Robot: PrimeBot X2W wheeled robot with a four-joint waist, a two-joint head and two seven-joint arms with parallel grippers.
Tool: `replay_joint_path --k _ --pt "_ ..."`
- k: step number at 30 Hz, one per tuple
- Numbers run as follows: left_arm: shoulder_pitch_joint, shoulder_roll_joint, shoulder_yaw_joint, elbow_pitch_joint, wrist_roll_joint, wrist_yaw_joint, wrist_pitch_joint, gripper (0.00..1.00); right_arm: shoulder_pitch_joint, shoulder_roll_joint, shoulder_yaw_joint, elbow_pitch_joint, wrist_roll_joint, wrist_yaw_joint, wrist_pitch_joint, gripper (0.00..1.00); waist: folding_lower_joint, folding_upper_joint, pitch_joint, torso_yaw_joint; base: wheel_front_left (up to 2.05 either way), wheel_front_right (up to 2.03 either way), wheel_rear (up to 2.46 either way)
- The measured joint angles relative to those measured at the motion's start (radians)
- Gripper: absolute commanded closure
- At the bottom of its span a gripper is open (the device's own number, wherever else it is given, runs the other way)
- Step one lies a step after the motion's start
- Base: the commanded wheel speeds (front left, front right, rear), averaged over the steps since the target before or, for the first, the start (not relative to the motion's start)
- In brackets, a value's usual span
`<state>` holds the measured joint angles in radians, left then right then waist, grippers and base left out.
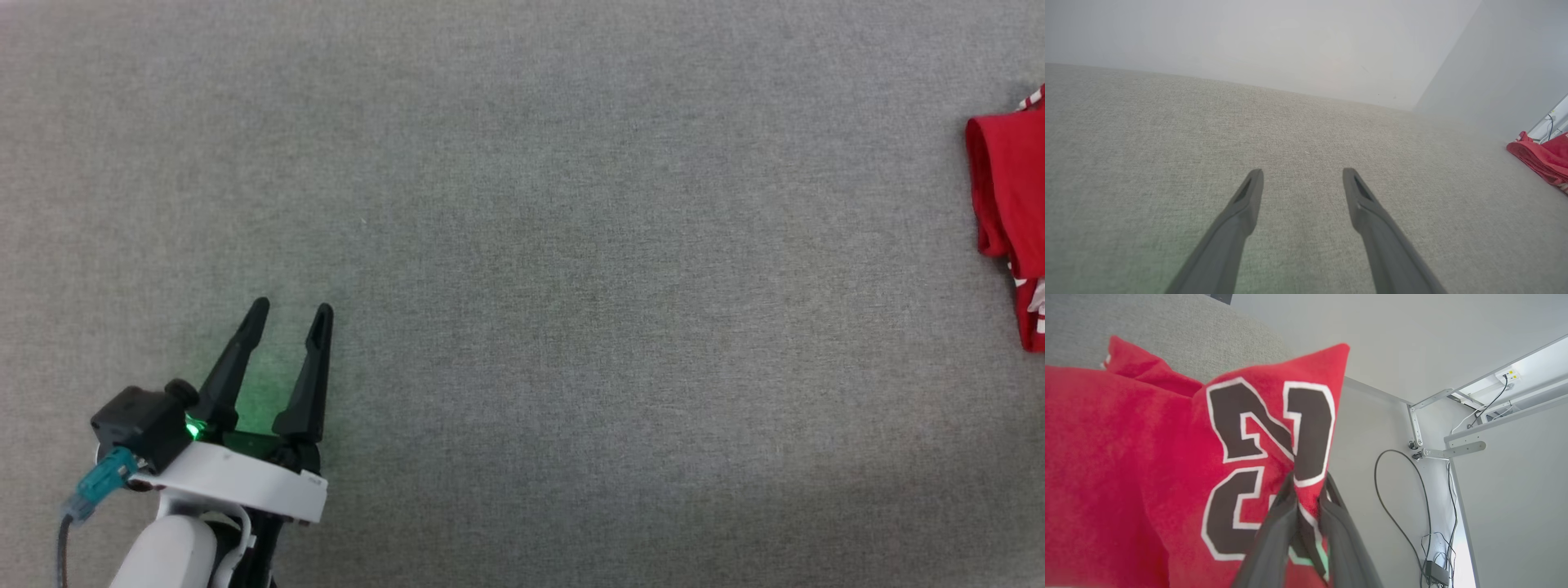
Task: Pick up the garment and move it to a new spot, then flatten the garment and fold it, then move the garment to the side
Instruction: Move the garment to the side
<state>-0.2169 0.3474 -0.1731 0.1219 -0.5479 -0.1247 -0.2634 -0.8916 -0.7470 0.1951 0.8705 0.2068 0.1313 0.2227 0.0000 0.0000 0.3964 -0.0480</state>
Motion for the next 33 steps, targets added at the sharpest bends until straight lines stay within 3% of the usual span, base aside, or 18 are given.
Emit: replay_joint_path --k 3,4,5,9,18,33 --pt "0.0 0.002 -0.001 0.007 -0.003 0.0 0.0 0.0 -0.021 0.018 -0.009 0.045 -0.023 0.0 -0.018 0.53 0.0 0.0 -0.006 0.0 0.0 0.0 0.0" --pt "0.0 0.002 -0.002 0.011 -0.004 0.0 0.0 0.0 -0.027 0.023 -0.013 0.06 -0.026 0.0 -0.021 0.42 0.0 0.0 -0.01 -0.001 0.0 0.0 0.0" --pt "0.0 0.002 -0.002 0.014 -0.005 0.0 0.0 0.0 -0.031 0.027 -0.014 0.073 -0.034 0.0 -0.023 0.18 0.0 0.0 -0.015 -0.001 0.0 0.0 0.0" --pt "0.004 0.001 -0.004 0.025 -0.008 0.0 0.0 0.0 -0.041 0.049 -0.011 0.11 -0.052 0.0 -0.044 0.0 0.0 0.0 -0.04 -0.004 0.0 0.0 0.0" --pt "0.041 0.003 0.001 0.048 -0.025 0.001 0.0 0.0 -0.026 0.098 0.026 0.13 -0.036 0.0 -0.167 0.0 0.0 0.0 -0.127 -0.009 0.0 0.0 0.0" --pt "0.182 0.003 0.041 0.098 -0.052 0.029 0.0 0.0 0.222 0.209 0.063 0.052 0.047 0.0 -0.416 0.0 0.0 0.0 -0.34 -0.001 0.0 0.0 0.0"
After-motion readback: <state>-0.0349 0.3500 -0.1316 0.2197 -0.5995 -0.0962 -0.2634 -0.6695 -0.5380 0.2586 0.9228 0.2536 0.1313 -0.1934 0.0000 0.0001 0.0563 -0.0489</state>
